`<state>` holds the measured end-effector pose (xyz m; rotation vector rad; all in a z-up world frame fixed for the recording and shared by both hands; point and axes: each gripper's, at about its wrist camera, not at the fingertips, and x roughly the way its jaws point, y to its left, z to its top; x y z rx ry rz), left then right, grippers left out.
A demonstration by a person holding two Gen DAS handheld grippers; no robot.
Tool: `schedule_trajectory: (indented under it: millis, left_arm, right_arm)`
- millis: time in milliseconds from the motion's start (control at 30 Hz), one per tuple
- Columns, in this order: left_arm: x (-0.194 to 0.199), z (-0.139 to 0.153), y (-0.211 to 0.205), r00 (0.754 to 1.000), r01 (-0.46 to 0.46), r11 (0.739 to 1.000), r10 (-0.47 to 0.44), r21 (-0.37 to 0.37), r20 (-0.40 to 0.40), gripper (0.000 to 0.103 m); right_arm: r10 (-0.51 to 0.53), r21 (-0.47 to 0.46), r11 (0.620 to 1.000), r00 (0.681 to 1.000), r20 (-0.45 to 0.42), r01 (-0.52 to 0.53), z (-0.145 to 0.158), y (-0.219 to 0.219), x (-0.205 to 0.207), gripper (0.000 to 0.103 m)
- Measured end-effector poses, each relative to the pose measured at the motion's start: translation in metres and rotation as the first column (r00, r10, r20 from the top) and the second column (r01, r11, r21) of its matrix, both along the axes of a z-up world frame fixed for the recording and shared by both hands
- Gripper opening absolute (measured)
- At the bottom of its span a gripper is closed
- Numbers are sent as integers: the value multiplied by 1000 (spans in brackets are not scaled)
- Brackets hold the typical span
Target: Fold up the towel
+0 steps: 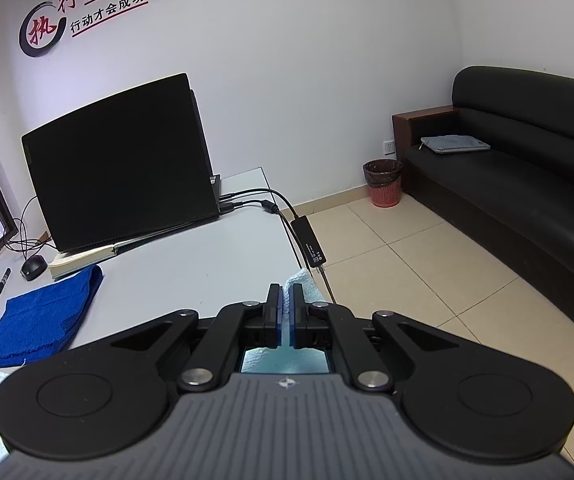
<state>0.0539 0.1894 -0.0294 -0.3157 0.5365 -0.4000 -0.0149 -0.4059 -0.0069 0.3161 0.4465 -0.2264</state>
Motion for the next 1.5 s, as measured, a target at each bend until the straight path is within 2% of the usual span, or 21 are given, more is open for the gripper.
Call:
schedule_trajectory:
  millis: [333, 700, 933, 1100, 1300, 1500]
  left_arm:
    - [3, 8, -4, 999, -9, 1000, 9, -3, 37, 7]
    - [-5, 17, 4, 996, -31, 998, 35, -48, 87, 7]
    - [13, 8, 2, 999, -37, 999, 39, -30, 37, 7]
    - [26, -2, -8, 999, -38, 999, 37, 26, 11, 7]
    - [33, -10, -11, 999, -45, 997, 46, 61, -9, 8]
    - [33, -11, -10, 999, -48, 997, 49, 64, -15, 8]
  right_arm:
    - [-1, -7, 1000, 1000, 18, 1, 6, -1, 1, 3]
    - [-4, 6, 1000, 999, 54, 4, 16, -4, 0, 3]
    - [9, -16, 1000, 1000, 24, -9, 13, -5, 21, 3]
    - [11, -18, 1000, 1000, -19, -12, 1, -6, 38, 3]
    - [12, -18, 1000, 998, -56, -13, -10, -8, 47, 4]
    - [-5, -23, 1000, 998, -63, 3, -14, -9, 52, 12]
